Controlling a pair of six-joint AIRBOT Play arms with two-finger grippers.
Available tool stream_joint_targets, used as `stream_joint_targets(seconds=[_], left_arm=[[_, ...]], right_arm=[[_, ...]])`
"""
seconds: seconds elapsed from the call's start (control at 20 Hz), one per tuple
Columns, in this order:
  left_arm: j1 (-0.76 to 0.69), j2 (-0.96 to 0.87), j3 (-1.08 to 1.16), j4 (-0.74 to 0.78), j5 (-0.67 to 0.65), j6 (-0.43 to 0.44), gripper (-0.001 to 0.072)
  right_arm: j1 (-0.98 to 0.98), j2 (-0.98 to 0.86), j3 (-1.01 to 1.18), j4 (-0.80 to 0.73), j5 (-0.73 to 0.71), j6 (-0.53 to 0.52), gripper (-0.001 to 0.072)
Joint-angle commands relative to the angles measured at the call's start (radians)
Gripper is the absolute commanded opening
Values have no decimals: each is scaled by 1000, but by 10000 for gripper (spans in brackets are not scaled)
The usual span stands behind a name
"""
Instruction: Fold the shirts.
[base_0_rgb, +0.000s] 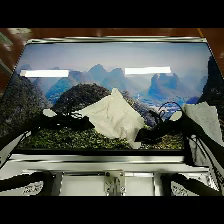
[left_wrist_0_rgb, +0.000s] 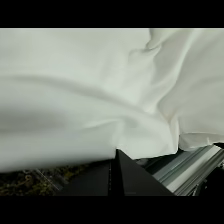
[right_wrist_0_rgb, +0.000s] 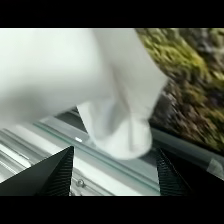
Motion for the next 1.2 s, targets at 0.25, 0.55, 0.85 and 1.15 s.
stream_joint_targets(seconds=[0.25,0.55,0.85,1.15], left_arm=[[108,88,61,0,-52,87,33],[115,196,333,64,-229,144,32],[115,497,903,410,-150,-98,32],[115,601,1034,419,-236,-224,32]], right_arm=[[112,-45,-4,37,-173,90,140],[112,135,225,-172,-60,-49,70],[112,566,805,-632,-201,76,70],[112,702,1066,-634,-287,134,70]])
